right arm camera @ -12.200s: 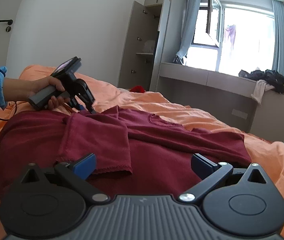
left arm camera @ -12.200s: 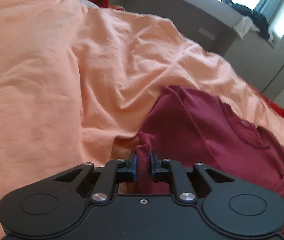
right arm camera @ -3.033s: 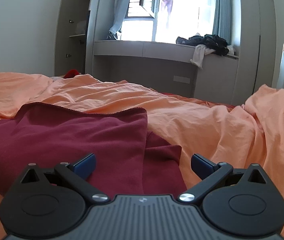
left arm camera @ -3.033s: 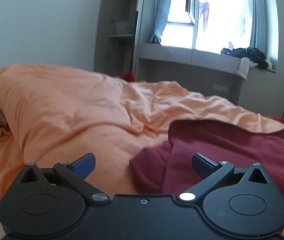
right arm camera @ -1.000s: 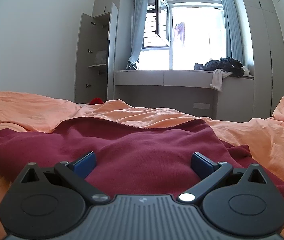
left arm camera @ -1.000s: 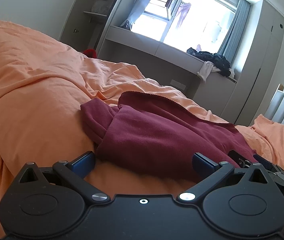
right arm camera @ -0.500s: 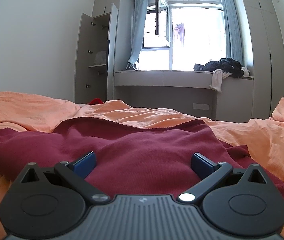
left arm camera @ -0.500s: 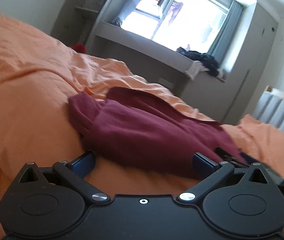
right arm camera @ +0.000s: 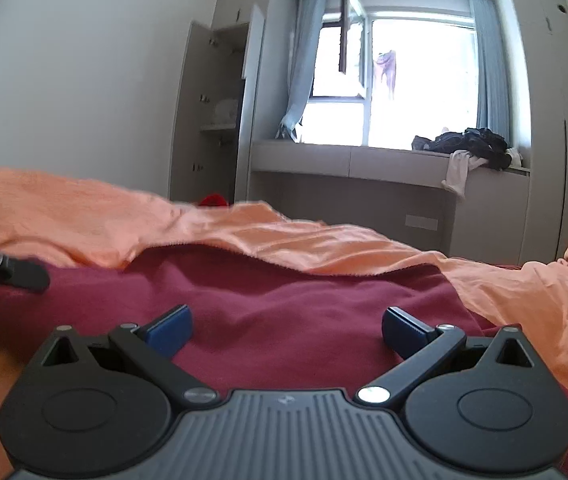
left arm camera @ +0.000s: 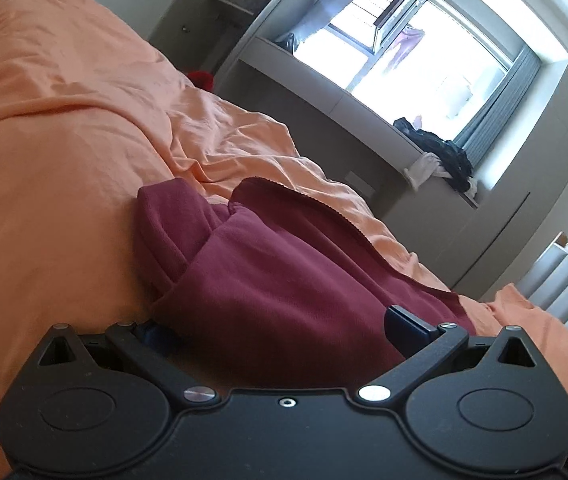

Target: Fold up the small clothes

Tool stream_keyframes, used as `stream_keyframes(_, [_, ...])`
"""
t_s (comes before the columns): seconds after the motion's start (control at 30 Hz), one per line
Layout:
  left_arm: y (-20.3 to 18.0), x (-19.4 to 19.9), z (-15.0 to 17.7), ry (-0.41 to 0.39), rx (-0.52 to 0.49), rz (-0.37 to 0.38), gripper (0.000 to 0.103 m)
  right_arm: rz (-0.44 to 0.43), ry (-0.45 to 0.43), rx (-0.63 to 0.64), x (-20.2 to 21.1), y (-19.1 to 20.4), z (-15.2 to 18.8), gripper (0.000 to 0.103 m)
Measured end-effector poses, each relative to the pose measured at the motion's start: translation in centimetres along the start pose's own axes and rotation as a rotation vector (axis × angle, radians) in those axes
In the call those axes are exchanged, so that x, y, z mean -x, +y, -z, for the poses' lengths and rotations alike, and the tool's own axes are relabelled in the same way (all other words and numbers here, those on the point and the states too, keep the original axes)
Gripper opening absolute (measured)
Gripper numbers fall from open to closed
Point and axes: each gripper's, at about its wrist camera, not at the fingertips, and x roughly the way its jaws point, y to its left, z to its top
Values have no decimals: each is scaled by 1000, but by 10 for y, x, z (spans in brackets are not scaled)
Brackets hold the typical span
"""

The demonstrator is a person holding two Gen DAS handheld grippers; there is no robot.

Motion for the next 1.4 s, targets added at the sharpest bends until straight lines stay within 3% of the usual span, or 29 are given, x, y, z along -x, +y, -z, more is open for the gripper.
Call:
stream_keyframes(0.27, [-8,-1,6,-18,-73,-31,102,24,-46,-20,7,1,15,103])
stream_keyframes(1.1, [-7,0,8,-21,-86,-27,102,22,-54,-40,8,-1,16,102])
stream_keyframes(1.37, [-18,-11,-3,-20,-2,-119,101,23,-52,-41,8,0,17,102])
stream_keyframes(1.4, [-22,-13,-4,-23,-8,-142,96,22,-51,-42,8,0,16,102])
